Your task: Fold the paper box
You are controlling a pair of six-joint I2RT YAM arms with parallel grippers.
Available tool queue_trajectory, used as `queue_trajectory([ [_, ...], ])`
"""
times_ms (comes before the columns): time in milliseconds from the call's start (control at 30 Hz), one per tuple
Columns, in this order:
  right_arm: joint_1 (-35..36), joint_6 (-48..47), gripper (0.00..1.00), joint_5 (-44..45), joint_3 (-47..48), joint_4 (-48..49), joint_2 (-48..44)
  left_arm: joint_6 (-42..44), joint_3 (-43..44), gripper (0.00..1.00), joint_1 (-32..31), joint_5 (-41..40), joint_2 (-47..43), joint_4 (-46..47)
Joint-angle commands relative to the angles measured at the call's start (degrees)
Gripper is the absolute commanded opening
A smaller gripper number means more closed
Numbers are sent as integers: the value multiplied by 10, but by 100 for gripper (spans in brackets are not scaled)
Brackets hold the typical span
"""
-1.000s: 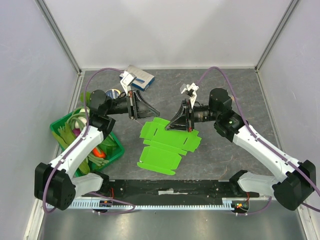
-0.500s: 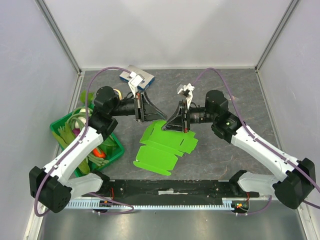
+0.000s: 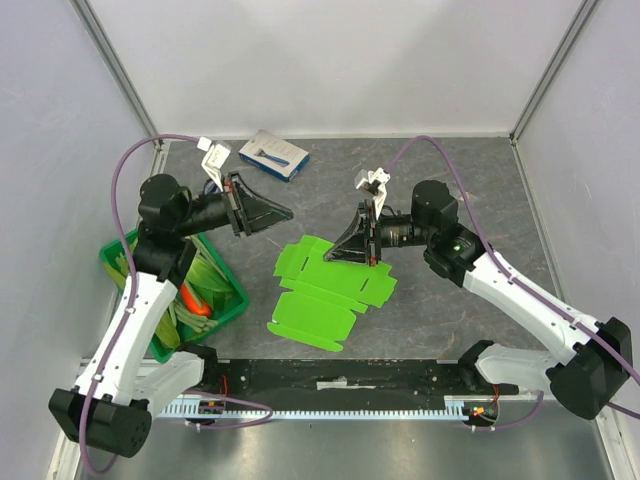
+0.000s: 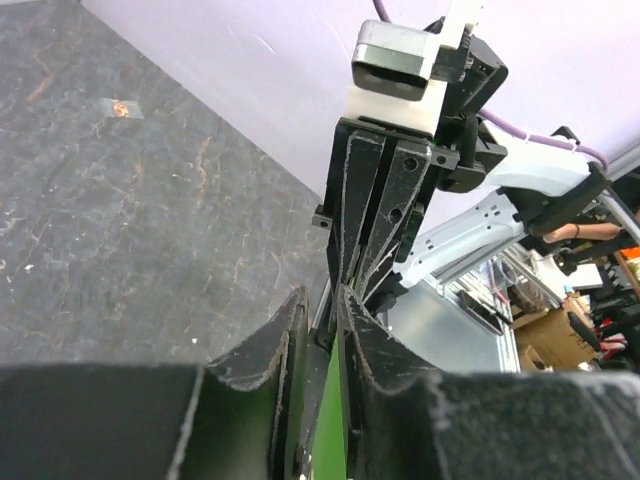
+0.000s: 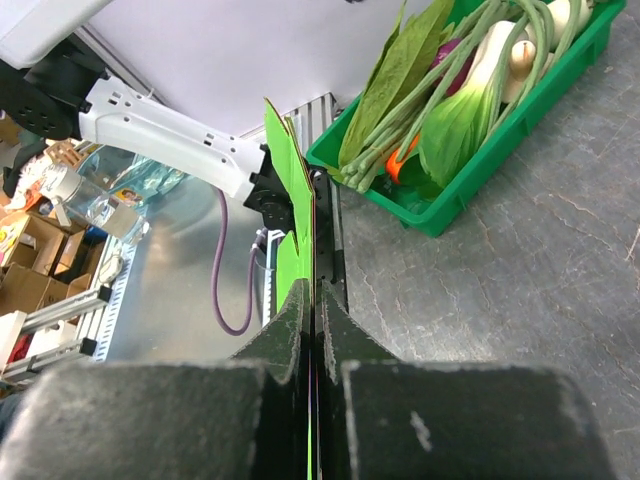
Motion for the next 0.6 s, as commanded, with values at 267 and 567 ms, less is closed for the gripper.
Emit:
queue_trajectory([
  [267,-6,-8,0,-53,50,25,-9,-102,-84,17,10,139,-9,177],
  [567,-4,11,0,-74,42,48,0,-91,-64,18,-34,144,10,181],
])
